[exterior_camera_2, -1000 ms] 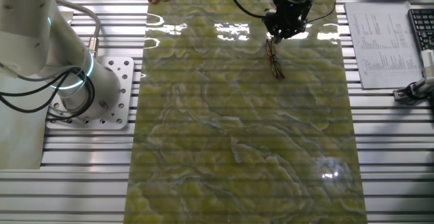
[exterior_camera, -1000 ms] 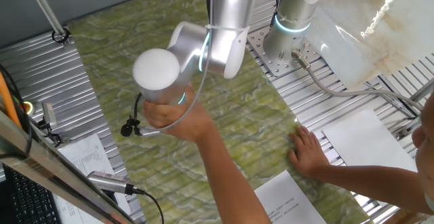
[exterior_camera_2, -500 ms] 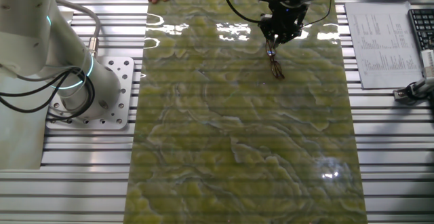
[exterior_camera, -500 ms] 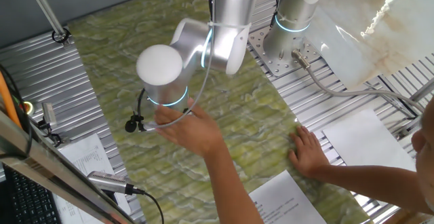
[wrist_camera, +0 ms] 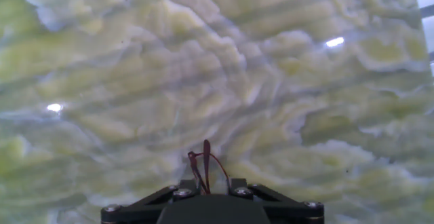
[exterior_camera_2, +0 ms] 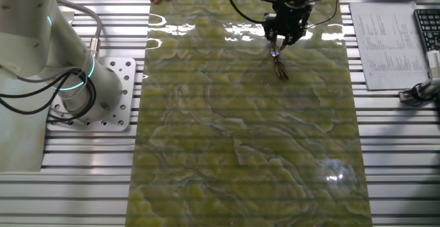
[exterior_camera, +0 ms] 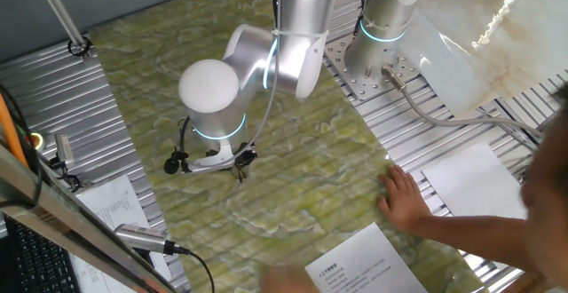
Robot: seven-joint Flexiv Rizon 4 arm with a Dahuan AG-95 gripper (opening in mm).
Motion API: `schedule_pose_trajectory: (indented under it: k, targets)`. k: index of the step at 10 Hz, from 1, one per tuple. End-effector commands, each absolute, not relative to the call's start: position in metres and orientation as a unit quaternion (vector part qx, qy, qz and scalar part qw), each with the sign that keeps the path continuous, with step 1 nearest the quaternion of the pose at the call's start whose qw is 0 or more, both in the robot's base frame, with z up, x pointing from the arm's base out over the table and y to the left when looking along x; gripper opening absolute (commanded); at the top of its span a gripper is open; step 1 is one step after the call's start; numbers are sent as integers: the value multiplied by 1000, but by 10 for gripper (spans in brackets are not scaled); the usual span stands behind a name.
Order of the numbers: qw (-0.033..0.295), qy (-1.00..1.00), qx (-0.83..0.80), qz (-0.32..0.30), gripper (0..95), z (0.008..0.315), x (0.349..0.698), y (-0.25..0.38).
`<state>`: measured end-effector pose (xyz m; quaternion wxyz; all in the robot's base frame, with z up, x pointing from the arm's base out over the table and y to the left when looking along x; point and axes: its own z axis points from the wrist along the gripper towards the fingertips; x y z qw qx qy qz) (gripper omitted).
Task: Unfold the leg of the glasses (with one hand)
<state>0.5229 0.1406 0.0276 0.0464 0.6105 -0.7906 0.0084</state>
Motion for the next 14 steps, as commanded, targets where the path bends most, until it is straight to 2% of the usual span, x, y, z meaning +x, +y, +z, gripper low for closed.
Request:
schedule_pose_trajectory:
  k: [1,5,10,14]
  targets:
    - [45,-791,610,9,0,27,519,139]
    - [44,-794,606,9,0,27,518,138]
    - [42,-801,597,7,0,43,523,132]
    - [11,-814,580,-27,0,56,528,123]
